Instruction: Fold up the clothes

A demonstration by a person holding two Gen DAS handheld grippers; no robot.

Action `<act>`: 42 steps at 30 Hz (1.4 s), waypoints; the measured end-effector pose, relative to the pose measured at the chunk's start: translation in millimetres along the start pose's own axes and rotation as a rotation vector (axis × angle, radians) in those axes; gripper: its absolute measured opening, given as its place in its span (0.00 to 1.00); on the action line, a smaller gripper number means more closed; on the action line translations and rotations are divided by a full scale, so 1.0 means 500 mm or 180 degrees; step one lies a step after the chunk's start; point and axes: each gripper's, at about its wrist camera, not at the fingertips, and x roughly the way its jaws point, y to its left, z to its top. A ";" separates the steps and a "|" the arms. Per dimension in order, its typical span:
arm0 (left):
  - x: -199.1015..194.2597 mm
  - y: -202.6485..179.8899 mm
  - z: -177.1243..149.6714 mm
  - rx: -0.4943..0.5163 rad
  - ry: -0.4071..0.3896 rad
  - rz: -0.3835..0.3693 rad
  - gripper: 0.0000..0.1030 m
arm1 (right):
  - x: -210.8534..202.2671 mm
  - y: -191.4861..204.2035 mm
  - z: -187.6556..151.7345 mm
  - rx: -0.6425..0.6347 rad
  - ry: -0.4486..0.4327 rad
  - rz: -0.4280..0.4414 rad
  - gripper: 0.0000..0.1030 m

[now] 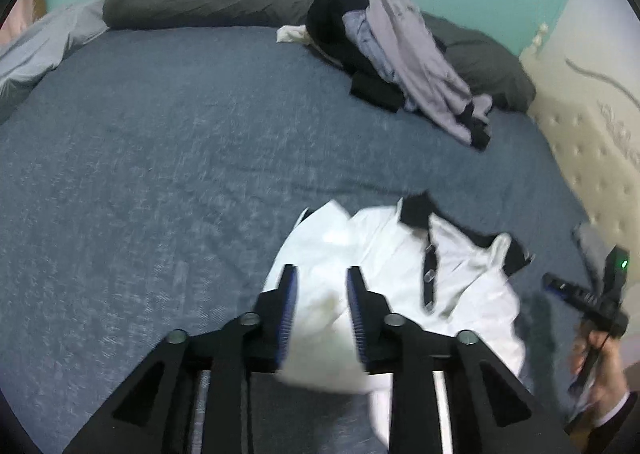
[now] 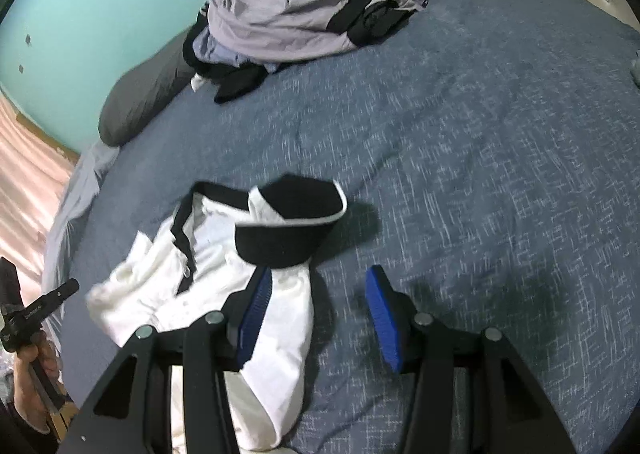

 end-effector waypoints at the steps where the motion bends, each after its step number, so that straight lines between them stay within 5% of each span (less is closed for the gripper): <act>1: 0.005 -0.007 0.007 -0.0001 -0.0004 -0.0015 0.41 | -0.001 0.002 0.006 0.0003 -0.0022 0.0046 0.49; 10: 0.121 -0.079 0.062 0.0114 0.0179 -0.0030 0.42 | 0.018 0.026 0.059 0.0015 -0.0205 0.0331 0.48; 16: 0.197 -0.121 0.081 0.0295 0.0311 0.0013 0.48 | 0.071 0.019 0.070 0.0032 -0.0042 0.0292 0.44; 25: 0.282 -0.170 0.108 0.0450 0.0445 0.0006 0.53 | 0.114 -0.004 -0.008 -0.0209 0.0389 0.0102 0.44; 34: 0.330 -0.203 0.122 0.0548 0.0507 0.0043 0.61 | 0.090 -0.024 -0.007 -0.0134 0.0156 -0.0045 0.47; 42: 0.363 -0.229 0.139 0.0606 0.0558 0.0028 0.63 | 0.121 -0.030 0.003 0.0013 0.0259 -0.0158 0.50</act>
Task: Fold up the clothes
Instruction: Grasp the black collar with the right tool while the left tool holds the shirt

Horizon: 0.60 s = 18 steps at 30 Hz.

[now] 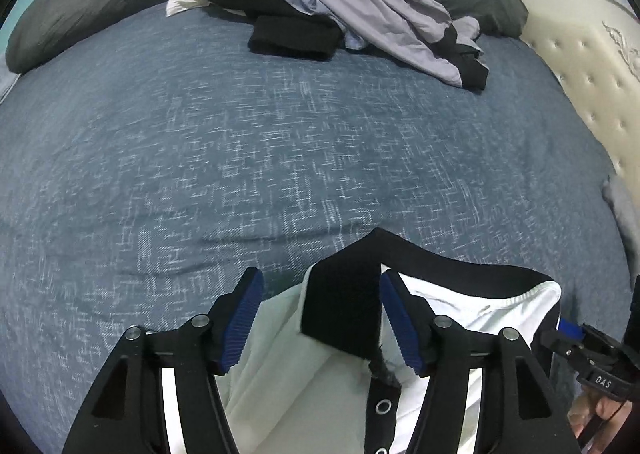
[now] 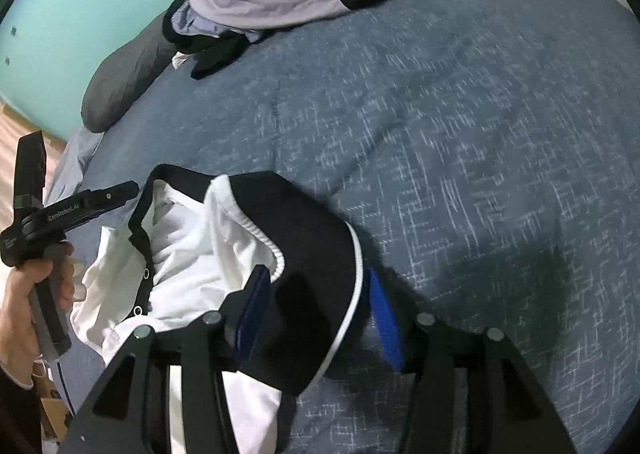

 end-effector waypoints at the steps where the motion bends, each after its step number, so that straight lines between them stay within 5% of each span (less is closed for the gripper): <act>1: 0.005 -0.003 0.003 0.0002 0.0009 -0.0006 0.63 | 0.000 -0.004 -0.002 0.0029 -0.0016 -0.0023 0.50; 9: 0.039 -0.024 0.021 0.0059 0.0056 -0.0038 0.63 | 0.001 -0.020 -0.010 0.0120 -0.0087 0.0046 0.50; 12: 0.051 -0.025 0.024 0.0087 0.0094 -0.0046 0.40 | 0.003 -0.019 -0.011 0.0085 -0.0105 0.0078 0.50; 16: 0.050 -0.018 0.023 0.0084 0.0093 -0.0114 0.26 | 0.003 -0.005 -0.015 -0.0046 -0.0152 0.0142 0.50; 18: 0.037 -0.017 0.022 0.0127 0.0036 -0.0117 0.23 | -0.001 -0.003 -0.015 -0.0072 -0.0191 0.0240 0.38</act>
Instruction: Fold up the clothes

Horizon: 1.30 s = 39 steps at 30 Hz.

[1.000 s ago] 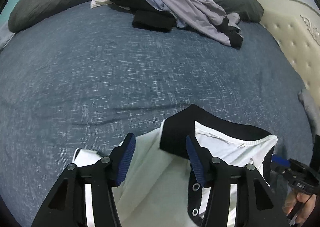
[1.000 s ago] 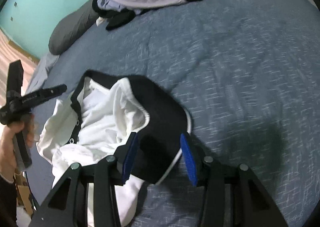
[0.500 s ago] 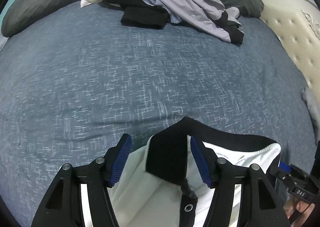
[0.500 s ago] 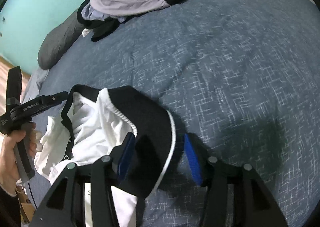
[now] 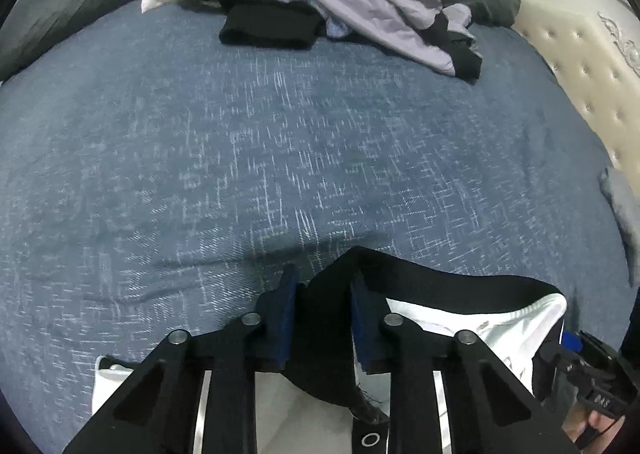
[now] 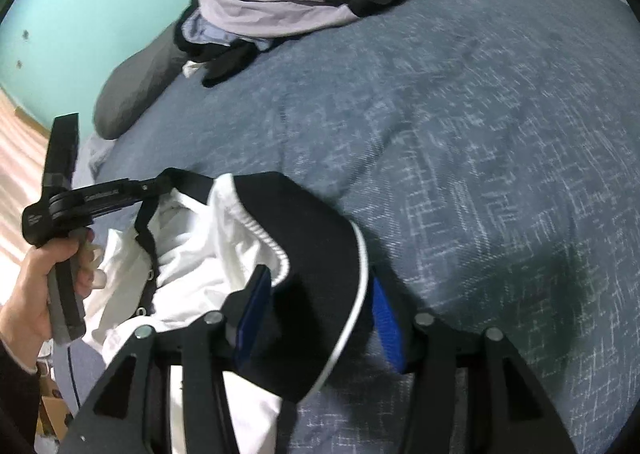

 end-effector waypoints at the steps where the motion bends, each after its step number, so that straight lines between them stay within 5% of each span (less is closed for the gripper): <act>1: -0.005 0.001 0.000 0.0009 -0.0012 -0.0003 0.21 | -0.003 -0.001 0.001 0.0014 -0.0032 0.0061 0.31; 2: -0.013 0.004 -0.001 0.0006 -0.0029 -0.0015 0.19 | -0.005 -0.003 0.002 0.0032 -0.0064 0.0124 0.19; 5: -0.049 0.023 -0.002 -0.0043 -0.0124 -0.0064 0.17 | -0.015 -0.020 0.009 0.0211 -0.0152 0.0480 0.08; 10: -0.120 0.074 -0.016 -0.0150 -0.0236 -0.0091 0.17 | -0.028 -0.025 0.026 0.0330 -0.0197 0.1069 0.04; 17: -0.176 0.163 -0.070 -0.0309 -0.0216 0.0035 0.17 | -0.015 0.029 0.035 0.0258 -0.0014 0.1340 0.03; 25: -0.200 0.177 -0.115 -0.0341 -0.0198 -0.0024 0.17 | 0.021 0.056 0.036 0.0299 0.0065 0.0457 0.07; 28: -0.201 0.179 -0.122 -0.0359 -0.0200 -0.0046 0.17 | 0.007 0.045 0.034 0.0344 -0.0051 0.0356 0.25; 39: -0.202 0.167 -0.131 -0.0342 -0.0222 -0.0074 0.17 | -0.085 0.088 0.018 -0.0386 -0.0515 0.0043 0.27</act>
